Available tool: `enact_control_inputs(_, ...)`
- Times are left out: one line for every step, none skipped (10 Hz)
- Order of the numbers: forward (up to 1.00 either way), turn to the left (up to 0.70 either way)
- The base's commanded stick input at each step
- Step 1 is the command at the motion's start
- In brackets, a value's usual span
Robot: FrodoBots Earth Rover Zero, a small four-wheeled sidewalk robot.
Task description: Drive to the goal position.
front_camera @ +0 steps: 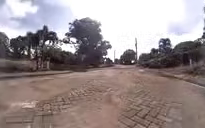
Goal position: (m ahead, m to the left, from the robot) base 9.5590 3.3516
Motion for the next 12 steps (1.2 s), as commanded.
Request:
enact_control_inputs(0.70, 0.00)
enact_control_inputs(0.70, 0.00)
enact_control_inputs(0.70, 0.00)
enact_control_inputs(0.70, 0.00)
enact_control_inputs(0.70, 0.00)
enact_control_inputs(0.70, 0.00)
enact_control_inputs(0.70, 0.00)
enact_control_inputs(0.70, 0.00)
enact_control_inputs(0.70, 0.06)
enact_control_inputs(0.70, 0.17)
enact_control_inputs(0.70, 0.27)
enact_control_inputs(0.70, 0.27)
